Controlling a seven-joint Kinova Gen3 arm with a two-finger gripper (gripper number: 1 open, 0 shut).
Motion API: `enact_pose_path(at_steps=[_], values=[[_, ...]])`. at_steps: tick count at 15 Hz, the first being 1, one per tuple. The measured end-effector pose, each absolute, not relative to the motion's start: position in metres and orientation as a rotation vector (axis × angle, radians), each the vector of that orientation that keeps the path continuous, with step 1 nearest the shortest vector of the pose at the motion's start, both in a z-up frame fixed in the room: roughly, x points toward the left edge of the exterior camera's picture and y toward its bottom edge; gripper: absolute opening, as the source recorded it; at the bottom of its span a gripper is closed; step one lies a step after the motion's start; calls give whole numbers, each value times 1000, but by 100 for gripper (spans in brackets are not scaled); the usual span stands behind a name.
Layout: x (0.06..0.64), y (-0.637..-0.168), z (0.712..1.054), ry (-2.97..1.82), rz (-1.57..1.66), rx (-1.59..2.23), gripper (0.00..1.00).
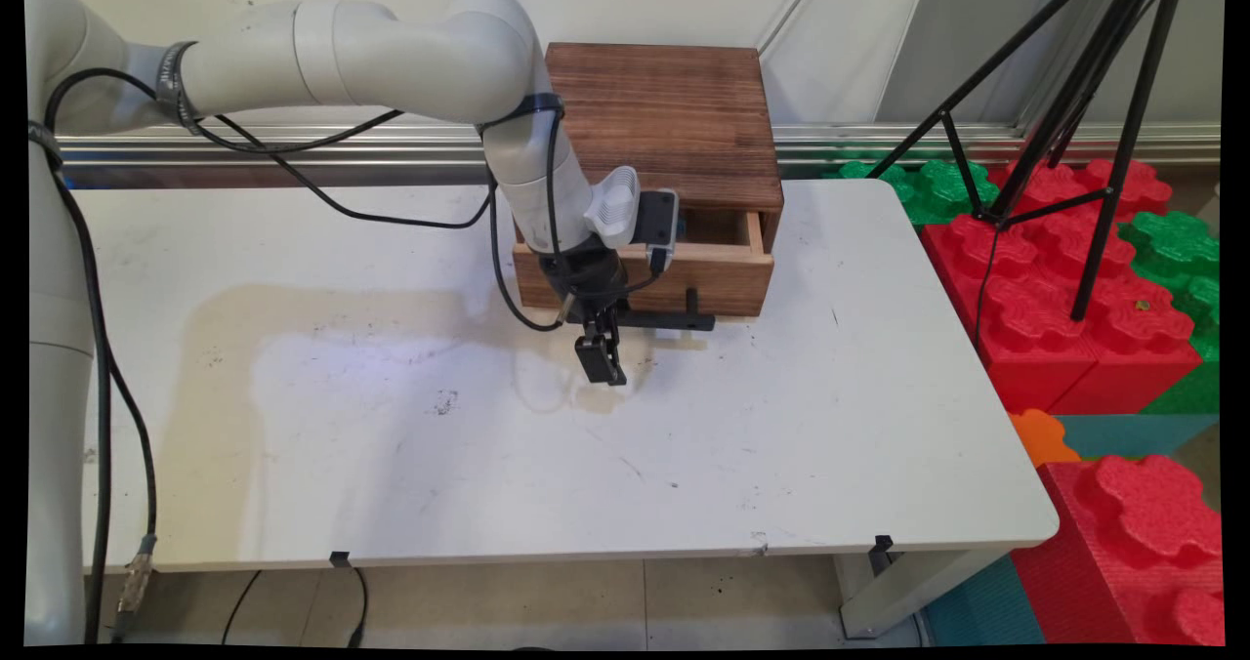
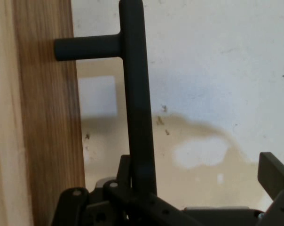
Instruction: Open the drawer
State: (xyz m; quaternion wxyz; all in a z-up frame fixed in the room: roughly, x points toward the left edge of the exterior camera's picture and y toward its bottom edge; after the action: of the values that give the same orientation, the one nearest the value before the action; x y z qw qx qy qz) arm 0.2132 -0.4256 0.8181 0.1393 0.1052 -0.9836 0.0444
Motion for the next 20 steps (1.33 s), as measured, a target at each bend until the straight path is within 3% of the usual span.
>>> enact_pose_path(at_steps=[20], values=[[196, -376, 818, -2826, 64, 283, 100]])
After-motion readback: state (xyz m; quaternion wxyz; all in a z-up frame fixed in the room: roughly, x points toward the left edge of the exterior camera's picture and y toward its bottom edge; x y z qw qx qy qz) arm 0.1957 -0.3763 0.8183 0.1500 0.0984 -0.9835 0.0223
